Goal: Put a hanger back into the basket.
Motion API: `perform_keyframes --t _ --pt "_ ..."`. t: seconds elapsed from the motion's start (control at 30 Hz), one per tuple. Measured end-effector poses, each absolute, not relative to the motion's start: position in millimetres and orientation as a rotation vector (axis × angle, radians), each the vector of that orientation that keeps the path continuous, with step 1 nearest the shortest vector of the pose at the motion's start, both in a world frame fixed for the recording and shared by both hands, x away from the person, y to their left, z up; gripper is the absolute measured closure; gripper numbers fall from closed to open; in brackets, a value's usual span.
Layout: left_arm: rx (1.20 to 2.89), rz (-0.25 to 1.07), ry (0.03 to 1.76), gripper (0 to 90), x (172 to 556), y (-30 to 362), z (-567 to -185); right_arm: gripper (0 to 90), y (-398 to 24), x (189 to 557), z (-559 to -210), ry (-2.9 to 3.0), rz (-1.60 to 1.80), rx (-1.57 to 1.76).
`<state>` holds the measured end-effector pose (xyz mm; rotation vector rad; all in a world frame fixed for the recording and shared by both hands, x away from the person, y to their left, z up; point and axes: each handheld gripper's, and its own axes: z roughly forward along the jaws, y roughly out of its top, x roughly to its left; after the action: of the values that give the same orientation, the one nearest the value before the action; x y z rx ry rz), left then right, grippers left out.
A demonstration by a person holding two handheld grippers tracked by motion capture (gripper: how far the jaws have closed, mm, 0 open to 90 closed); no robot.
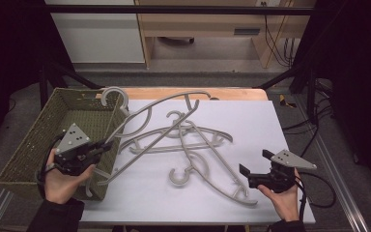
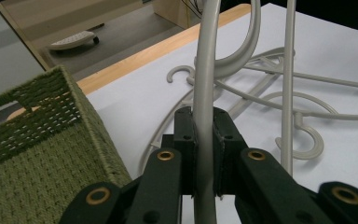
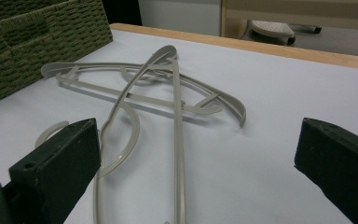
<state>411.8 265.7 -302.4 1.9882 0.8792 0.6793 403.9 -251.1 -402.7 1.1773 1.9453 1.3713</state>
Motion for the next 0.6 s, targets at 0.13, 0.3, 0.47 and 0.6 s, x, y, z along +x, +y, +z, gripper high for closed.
perform_keyframes --t 0.13,0.3,0.47,0.6 --pt "1.985 0.726 0.891 82.7 417.6 275.8 -293.6 0.7 -250.9 403.9 -402.5 1.95 1.383 1.175" --pt "1.979 0.747 0.91 82.7 426.9 290.9 -283.2 0.9 -250.2 403.4 -401.5 1.954 1.395 1.167" --pt "1.981 0.748 0.948 82.7 438.7 307.1 -276.0 0.9 -250.8 402.5 -399.6 1.951 1.407 1.153" --pt "1.97 0.762 0.981 82.6 447.8 320.1 -271.7 0.8 -249.6 402.0 -399.4 1.949 1.416 1.155"
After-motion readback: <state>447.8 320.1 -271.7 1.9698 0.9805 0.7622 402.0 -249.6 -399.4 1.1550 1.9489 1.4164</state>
